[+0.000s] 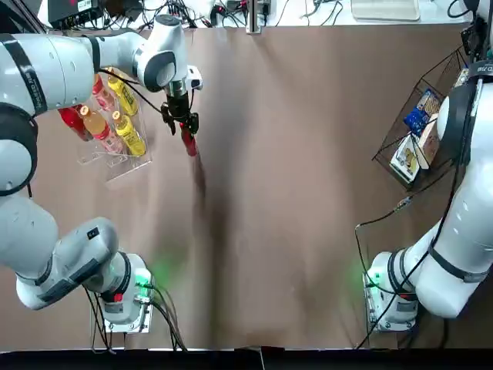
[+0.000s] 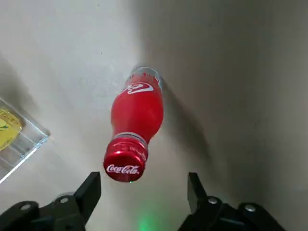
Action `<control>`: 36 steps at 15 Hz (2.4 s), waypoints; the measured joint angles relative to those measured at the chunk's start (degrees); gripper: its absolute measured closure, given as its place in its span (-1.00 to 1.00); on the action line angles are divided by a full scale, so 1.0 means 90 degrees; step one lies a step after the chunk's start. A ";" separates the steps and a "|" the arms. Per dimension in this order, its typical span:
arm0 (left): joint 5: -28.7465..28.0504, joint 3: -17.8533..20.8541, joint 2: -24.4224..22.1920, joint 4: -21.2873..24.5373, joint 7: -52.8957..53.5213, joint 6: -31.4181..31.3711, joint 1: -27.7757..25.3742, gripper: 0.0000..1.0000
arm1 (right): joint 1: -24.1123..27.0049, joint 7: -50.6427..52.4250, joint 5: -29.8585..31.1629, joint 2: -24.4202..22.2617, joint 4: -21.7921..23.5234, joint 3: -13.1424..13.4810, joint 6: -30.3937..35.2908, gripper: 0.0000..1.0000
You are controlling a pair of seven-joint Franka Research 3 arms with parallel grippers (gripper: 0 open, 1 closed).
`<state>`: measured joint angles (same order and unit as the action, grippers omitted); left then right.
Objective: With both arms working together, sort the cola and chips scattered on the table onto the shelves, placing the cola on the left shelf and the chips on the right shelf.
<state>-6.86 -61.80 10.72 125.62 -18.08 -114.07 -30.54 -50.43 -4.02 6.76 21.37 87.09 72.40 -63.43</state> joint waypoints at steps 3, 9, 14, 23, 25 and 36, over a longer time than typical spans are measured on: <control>-0.0048 0.0000 0.0000 0.0000 0.0000 -0.0009 0.0000 -0.35 | 0.0000 0.0027 0.0004 -0.0001 -0.0221 0.0008 0.0155 0.22; -0.0090 0.0009 -0.0001 -0.0001 0.0000 -0.0019 -0.0002 -0.26 | -0.0023 0.0081 -0.0913 -0.0013 -0.0860 -0.0022 0.0009 0.22; -0.0156 0.0027 -0.0003 -0.0044 0.0000 -0.0047 -0.0006 -0.26 | -0.0022 0.0081 -0.2699 -0.0010 -0.0919 -0.0047 -0.0888 0.16; -0.0323 0.0054 -0.0002 -0.0053 -0.0227 -0.0335 -0.0022 -0.24 | -0.0041 0.0087 -0.3570 0.0001 -0.0819 -0.0470 -0.1477 -0.02; -0.0344 0.0054 -0.0002 -0.0053 -0.0244 -0.0349 -0.0022 -0.19 | -0.0114 0.0115 -0.3577 0.0001 -0.0701 -0.0496 -0.1444 -0.43; -0.0346 0.0055 -0.0002 -0.0052 -0.0260 -0.0442 -0.0021 0.03 | 0.0398 0.1101 -0.3563 -0.0032 -0.0450 -0.1244 -0.1492 -1.00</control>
<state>-9.97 -61.31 10.70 125.15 -20.43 -118.05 -30.73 -46.85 5.89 -25.31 21.08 83.04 61.21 -76.86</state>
